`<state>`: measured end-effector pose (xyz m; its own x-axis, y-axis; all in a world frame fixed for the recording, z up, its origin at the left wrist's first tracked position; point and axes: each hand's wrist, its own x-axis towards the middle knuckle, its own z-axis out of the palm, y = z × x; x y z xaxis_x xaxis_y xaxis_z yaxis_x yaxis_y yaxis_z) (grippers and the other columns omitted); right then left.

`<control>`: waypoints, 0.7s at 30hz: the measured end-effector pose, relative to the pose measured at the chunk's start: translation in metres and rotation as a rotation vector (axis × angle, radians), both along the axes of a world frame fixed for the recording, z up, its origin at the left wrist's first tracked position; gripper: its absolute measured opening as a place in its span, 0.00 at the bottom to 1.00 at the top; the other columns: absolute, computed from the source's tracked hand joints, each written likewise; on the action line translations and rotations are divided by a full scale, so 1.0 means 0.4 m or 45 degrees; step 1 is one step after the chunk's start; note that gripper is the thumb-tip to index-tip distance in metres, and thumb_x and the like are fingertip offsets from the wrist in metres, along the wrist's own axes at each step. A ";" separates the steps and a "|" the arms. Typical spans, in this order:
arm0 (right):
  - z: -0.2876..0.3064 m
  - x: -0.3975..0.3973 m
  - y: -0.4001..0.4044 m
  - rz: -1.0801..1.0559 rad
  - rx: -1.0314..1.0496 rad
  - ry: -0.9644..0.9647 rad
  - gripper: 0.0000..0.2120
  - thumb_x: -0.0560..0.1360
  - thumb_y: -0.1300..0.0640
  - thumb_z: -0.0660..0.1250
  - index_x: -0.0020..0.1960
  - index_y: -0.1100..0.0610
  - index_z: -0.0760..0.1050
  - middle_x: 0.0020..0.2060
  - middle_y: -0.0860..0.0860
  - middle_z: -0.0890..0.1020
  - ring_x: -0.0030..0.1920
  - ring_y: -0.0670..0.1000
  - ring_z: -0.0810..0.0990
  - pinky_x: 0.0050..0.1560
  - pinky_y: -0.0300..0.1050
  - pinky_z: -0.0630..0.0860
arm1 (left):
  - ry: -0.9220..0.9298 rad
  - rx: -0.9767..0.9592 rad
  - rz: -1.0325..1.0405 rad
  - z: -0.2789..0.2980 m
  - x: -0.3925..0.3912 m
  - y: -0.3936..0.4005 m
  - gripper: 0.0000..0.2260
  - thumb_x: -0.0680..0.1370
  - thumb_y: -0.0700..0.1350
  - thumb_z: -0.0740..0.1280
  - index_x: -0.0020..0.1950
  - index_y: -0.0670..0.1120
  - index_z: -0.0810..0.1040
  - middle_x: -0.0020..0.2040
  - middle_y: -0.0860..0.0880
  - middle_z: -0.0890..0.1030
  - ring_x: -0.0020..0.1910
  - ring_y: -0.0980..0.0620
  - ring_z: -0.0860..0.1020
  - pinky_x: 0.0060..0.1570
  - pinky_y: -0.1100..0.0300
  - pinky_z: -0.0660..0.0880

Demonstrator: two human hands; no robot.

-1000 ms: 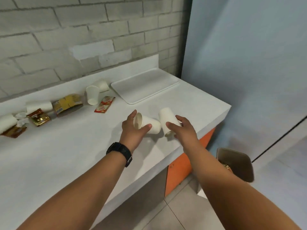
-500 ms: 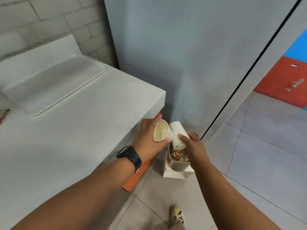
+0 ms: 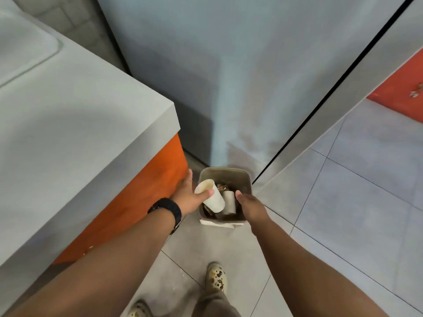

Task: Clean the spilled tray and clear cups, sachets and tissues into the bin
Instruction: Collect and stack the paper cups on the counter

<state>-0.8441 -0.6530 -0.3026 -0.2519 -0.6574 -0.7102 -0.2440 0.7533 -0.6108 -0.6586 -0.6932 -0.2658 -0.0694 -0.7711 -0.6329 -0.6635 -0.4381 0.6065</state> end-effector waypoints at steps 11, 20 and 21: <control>0.159 0.120 -0.081 0.083 -0.295 -0.207 0.10 0.78 0.50 0.65 0.41 0.52 0.78 0.37 0.49 0.81 0.43 0.53 0.81 0.48 0.47 0.76 | -0.138 -0.160 -0.036 0.174 0.132 0.044 0.32 0.77 0.57 0.64 0.77 0.50 0.56 0.77 0.49 0.58 0.75 0.50 0.59 0.73 0.52 0.59; 0.404 0.372 -0.076 0.389 -0.589 -0.320 0.10 0.78 0.58 0.62 0.38 0.55 0.75 0.30 0.51 0.78 0.27 0.48 0.74 0.27 0.35 0.70 | 0.094 -0.246 0.236 0.406 0.359 0.228 0.10 0.78 0.52 0.66 0.56 0.50 0.78 0.47 0.56 0.81 0.46 0.59 0.79 0.49 0.59 0.76; 0.430 0.411 -0.066 0.442 -0.627 -0.335 0.09 0.77 0.59 0.62 0.39 0.57 0.76 0.31 0.51 0.78 0.27 0.49 0.74 0.28 0.35 0.70 | 0.140 -0.243 0.311 0.429 0.390 0.254 0.09 0.78 0.50 0.66 0.54 0.47 0.79 0.44 0.55 0.81 0.42 0.58 0.80 0.45 0.60 0.76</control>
<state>-0.6798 -0.6793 -0.1308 0.1743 -0.9333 -0.3141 -0.2182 0.2744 -0.9365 -0.5027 -0.5916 -0.0940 0.0726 -0.8772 -0.4745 -0.4786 -0.4481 0.7551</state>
